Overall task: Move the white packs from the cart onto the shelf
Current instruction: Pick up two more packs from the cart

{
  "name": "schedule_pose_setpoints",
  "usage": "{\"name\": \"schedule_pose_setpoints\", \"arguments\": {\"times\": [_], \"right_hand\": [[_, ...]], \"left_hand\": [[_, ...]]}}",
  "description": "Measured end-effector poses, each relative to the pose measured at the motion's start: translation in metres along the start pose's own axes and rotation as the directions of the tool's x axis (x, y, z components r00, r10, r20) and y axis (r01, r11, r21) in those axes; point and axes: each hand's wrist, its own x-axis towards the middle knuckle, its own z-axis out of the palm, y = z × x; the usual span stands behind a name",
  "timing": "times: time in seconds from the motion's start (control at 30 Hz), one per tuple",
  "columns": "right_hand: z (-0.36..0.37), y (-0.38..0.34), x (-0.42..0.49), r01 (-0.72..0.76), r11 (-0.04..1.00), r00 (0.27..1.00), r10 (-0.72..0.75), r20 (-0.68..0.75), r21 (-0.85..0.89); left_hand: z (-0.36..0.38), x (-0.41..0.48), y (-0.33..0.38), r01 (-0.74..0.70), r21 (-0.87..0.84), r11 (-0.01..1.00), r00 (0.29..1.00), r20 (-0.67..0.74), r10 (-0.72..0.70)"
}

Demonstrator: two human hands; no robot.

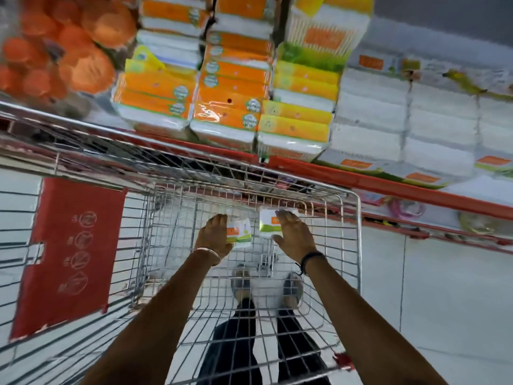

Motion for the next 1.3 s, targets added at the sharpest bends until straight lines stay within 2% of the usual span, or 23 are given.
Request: {"name": "schedule_pose_setpoints", "arguments": {"times": [0.17,0.3,0.37,0.53,0.67,0.8,0.93,1.17,1.3], "right_hand": [[0.021,0.011,0.037,-0.001,0.986,0.996,0.016,0.09,-0.165],[0.033,0.009,0.045,0.002,0.969,1.0,-0.009,-0.029,-0.248],[0.038,0.007,0.042,-0.011,0.975,0.998,-0.004,-0.066,-0.223],[0.041,0.001,0.024,-0.066,0.99,0.988,0.047,-0.146,-0.126],[0.038,-0.003,0.006,-0.057,0.997,0.997,0.054,-0.049,-0.055],[0.023,-0.008,-0.017,-0.118,0.984,0.99,0.127,-0.061,0.134],[0.0,-0.018,-0.04,-0.099,0.971,0.982,0.13,-0.133,0.219],[-0.07,-0.038,-0.095,-0.019,0.972,0.964,0.08,-0.253,0.234],[-0.119,-0.045,-0.135,0.019,0.981,0.959,0.036,-0.28,0.191]], "left_hand": [[0.017,0.024,-0.01,-0.059,0.014,0.998,0.998,0.015,0.059],[0.02,0.03,-0.013,-0.038,-0.001,0.999,0.999,-0.016,0.038],[0.017,0.028,-0.014,-0.005,-0.041,0.999,1.0,-0.029,0.004],[0.011,0.013,-0.012,-0.019,-0.138,0.99,1.0,-0.001,0.019],[0.004,-0.007,-0.003,-0.052,-0.121,0.991,0.999,-0.012,0.051],[-0.002,-0.027,0.004,-0.067,-0.103,0.992,0.995,-0.087,0.058],[-0.021,-0.045,0.016,-0.084,-0.084,0.993,0.985,-0.158,0.07],[-0.077,-0.085,0.044,-0.135,-0.079,0.988,0.956,-0.272,0.109],[-0.113,-0.115,0.067,-0.23,-0.061,0.971,0.916,-0.35,0.195]]}}
